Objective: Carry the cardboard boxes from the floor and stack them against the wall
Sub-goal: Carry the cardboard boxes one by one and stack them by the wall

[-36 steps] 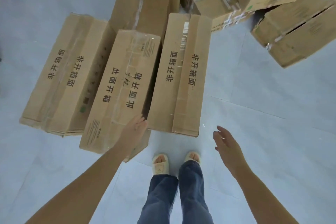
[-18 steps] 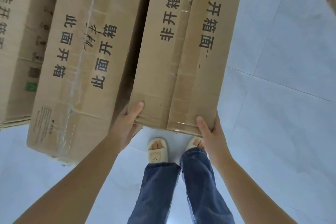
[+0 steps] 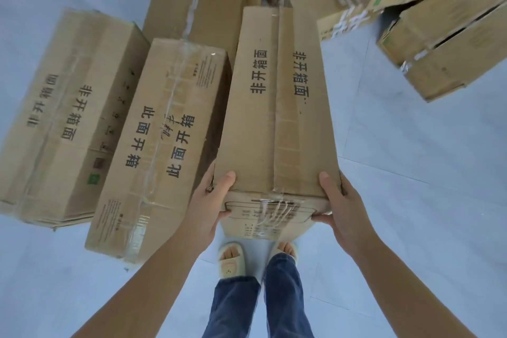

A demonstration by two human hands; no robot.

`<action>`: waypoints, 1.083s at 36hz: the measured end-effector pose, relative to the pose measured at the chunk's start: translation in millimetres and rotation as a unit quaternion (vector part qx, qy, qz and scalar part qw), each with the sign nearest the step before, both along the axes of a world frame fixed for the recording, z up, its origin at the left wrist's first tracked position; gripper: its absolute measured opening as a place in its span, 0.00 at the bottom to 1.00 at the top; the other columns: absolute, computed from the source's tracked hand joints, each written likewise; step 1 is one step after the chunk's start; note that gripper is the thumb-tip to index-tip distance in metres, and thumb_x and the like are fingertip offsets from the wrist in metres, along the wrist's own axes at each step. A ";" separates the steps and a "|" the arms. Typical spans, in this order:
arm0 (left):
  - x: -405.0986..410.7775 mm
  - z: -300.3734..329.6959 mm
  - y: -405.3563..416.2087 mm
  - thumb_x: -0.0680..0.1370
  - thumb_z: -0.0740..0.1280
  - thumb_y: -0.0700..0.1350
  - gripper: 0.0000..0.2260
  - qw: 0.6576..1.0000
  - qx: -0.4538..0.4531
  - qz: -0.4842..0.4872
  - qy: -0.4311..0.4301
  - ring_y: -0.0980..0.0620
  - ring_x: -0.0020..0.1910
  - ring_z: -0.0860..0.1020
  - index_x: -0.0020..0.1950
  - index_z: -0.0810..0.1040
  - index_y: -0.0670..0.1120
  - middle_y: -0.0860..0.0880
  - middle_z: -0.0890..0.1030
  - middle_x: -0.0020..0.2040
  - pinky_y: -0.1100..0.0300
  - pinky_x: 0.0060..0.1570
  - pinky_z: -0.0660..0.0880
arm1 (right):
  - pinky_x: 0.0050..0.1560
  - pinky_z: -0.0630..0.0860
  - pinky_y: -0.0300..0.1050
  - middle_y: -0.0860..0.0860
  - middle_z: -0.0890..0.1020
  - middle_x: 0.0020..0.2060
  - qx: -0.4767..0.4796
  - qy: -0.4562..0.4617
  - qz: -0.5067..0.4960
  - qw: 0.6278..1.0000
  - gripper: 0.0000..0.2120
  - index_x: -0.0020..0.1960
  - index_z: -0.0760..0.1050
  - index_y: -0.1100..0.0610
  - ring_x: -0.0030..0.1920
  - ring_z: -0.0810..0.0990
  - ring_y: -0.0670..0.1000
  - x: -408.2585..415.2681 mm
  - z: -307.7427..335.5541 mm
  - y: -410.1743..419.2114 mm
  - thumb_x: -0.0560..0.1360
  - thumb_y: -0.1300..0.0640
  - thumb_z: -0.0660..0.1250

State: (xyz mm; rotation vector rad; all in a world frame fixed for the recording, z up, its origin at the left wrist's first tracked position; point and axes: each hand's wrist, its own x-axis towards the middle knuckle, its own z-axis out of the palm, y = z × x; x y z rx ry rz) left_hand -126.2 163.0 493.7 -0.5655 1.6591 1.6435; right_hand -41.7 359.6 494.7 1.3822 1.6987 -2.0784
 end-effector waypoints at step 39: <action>295.0 328.4 -3.4 0.78 0.65 0.48 0.15 0.948 0.077 0.177 0.253 0.61 0.49 0.80 0.64 0.74 0.58 0.61 0.83 0.50 0.52 0.54 0.77 | 0.50 0.81 0.57 0.35 0.82 0.46 0.153 0.258 0.182 0.936 0.11 0.58 0.71 0.35 0.46 0.82 0.40 226.4 338.6 15.9 0.79 0.49 0.62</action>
